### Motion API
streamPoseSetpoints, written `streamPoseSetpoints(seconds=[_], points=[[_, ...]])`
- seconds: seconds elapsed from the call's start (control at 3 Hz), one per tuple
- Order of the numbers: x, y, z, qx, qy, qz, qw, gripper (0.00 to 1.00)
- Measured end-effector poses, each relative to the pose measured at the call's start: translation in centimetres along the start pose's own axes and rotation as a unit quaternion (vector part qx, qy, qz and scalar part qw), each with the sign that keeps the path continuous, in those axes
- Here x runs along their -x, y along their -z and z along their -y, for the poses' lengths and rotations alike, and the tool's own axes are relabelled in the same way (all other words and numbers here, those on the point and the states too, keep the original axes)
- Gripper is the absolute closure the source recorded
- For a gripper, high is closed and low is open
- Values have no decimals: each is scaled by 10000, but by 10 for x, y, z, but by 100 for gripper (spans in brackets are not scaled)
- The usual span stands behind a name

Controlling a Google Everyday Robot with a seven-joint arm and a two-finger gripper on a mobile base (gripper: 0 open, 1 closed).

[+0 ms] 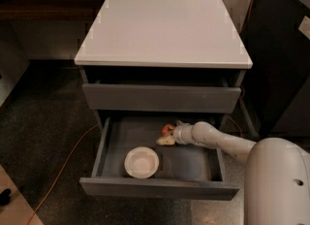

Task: Pick apple from middle drawer and place on counter

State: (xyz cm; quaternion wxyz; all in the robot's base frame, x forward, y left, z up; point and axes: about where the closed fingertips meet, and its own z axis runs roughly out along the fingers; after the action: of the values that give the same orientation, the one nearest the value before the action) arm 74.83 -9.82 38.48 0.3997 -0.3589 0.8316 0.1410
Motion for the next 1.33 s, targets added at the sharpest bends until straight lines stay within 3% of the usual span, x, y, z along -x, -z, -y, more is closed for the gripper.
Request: streamPoseSetpoints(seconds=[0.33,0.67,1.0,1.33], points=[[-1,2,0,31,3,3,10000,38],[4,21,-10,135,136,72,9998,69],[11,45,-24,281,317,174,9989,92],[30,91,-48,575,781,316,9948,100]])
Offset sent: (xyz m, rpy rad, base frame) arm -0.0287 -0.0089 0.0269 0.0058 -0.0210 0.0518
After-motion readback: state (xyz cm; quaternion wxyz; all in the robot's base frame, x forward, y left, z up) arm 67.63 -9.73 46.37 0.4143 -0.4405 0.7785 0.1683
